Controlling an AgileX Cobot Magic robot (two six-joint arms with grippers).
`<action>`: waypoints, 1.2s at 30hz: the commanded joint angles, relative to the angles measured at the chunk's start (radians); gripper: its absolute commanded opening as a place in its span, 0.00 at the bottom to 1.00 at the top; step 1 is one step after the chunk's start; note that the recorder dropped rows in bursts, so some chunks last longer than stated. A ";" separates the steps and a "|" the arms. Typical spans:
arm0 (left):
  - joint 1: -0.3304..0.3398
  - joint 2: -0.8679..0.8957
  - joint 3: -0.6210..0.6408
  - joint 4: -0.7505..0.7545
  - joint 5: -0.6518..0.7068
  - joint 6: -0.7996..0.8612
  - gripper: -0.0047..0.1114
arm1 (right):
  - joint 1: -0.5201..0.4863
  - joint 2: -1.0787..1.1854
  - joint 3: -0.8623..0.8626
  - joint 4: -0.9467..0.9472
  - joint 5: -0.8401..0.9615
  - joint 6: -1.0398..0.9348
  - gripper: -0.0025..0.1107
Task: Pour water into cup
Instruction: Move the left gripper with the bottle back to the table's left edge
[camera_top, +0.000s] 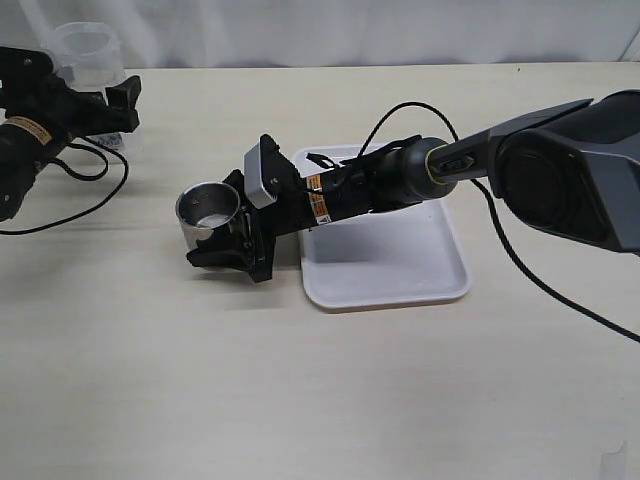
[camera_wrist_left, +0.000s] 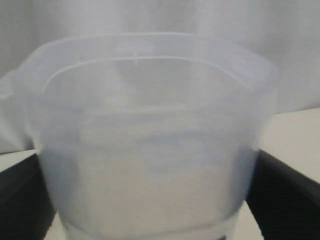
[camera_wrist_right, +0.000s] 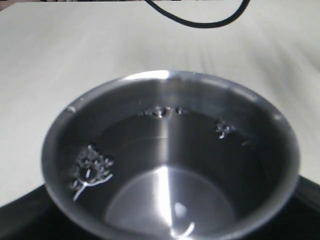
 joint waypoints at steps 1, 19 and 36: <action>0.000 0.001 0.000 0.003 -0.007 0.006 0.79 | -0.004 -0.002 -0.001 0.010 -0.014 0.003 0.06; 0.000 -0.002 0.000 -0.004 0.053 0.006 0.95 | -0.004 -0.002 -0.001 0.010 -0.014 0.003 0.06; 0.000 -0.008 0.000 -0.003 0.056 0.006 0.95 | -0.004 -0.002 -0.001 0.010 -0.014 0.001 0.06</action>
